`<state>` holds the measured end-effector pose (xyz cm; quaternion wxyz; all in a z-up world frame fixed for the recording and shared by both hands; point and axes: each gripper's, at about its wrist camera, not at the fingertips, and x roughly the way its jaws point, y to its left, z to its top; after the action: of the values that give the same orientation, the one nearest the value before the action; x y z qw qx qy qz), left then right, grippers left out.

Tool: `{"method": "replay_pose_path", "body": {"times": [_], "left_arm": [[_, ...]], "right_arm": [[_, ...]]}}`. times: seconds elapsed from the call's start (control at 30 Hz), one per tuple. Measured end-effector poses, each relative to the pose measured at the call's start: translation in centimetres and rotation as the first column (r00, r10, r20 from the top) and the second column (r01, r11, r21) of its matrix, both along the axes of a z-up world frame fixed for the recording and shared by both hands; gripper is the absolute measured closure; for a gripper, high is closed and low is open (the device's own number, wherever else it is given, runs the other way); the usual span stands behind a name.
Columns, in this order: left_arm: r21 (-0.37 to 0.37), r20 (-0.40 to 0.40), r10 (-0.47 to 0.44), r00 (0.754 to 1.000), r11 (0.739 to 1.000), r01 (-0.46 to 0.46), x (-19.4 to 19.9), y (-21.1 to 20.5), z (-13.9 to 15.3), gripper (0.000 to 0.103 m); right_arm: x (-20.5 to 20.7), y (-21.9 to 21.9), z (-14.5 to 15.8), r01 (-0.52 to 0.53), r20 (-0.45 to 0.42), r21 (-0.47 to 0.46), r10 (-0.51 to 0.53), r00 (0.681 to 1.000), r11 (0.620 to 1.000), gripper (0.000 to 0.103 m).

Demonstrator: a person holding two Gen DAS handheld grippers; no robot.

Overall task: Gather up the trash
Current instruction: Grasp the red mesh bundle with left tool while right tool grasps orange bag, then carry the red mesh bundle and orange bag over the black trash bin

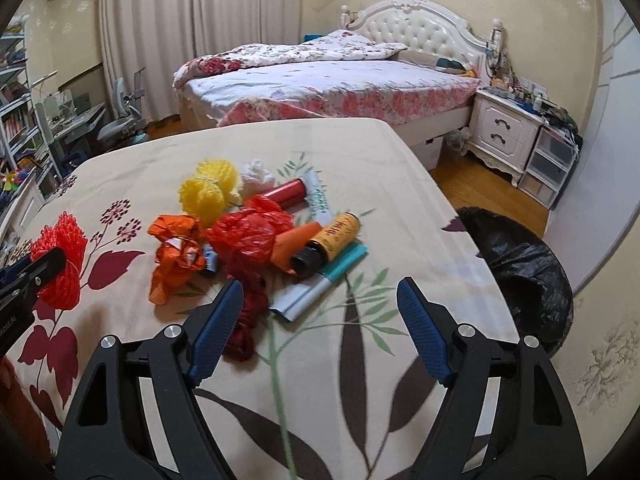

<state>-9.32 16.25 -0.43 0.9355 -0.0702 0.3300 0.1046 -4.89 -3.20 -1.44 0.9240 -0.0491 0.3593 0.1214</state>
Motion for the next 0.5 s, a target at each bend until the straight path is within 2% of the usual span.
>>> {"method": "replay_pose_path", "body": {"times": [0.33, 0.5], "left_arm": [[0.011, -0.022, 0.128, 0.992, 0.992, -0.127, -0.3, 6.3, -0.9, 0.057], [-0.005, -0.032, 0.155, 0.987, 0.988, -0.155, -0.7, 8.3, -1.6, 0.057]], "right_arm": [[1.0, 7.1, 0.3, -0.141, -0.01, -0.018, 0.141, 0.99, 0.99, 0.032], [2.0, 8.9, -0.7, -0.169, -0.057, -0.026, 0.167, 0.984, 0.985, 0.042]]}}
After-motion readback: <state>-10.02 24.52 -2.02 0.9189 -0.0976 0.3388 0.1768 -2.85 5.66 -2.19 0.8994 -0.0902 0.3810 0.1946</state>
